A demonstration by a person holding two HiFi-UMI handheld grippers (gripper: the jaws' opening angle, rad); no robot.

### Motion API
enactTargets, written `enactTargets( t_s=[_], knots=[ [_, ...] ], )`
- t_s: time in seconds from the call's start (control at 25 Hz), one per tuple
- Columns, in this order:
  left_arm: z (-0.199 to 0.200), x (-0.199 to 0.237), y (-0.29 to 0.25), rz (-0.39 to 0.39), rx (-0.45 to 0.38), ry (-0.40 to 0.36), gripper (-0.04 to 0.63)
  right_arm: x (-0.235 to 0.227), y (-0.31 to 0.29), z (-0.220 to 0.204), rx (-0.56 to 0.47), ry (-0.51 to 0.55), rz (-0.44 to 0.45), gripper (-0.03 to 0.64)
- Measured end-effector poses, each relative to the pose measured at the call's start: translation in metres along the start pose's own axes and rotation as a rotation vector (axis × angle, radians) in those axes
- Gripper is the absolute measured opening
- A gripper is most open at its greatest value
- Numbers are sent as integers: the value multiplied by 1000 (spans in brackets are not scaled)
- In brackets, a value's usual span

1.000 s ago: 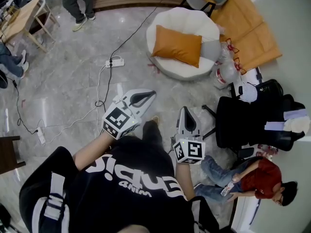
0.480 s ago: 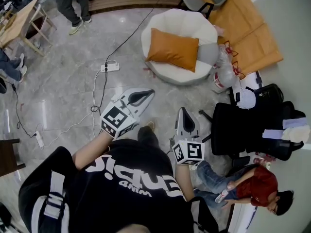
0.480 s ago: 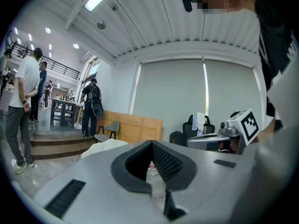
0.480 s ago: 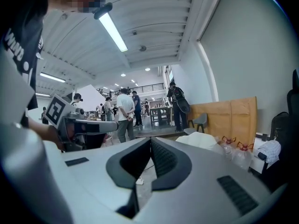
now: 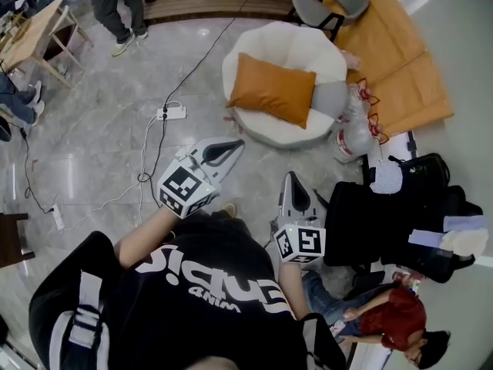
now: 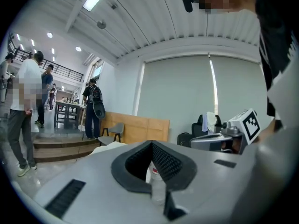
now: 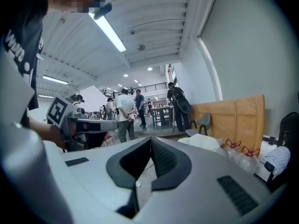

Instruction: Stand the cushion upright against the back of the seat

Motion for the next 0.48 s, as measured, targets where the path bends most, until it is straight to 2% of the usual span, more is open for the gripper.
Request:
enactTargets(
  t_s=[0.2,0.48],
  knots=[
    [6,4,-15,52,-1,10,8,-20,-14,3,7,7,40,21],
    [6,12,-26,81,1,18,8,-32,-30,2,17,-7,65,21]
  ],
)
Point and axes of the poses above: the fingertips, and each gripper's own axes: y backward along the fingers, x to its left, z out of its top, the point moved 10 cm from there along y, backward along the fingers, and after that the axes turned 5 degrees about x, right-handed, at the moved point
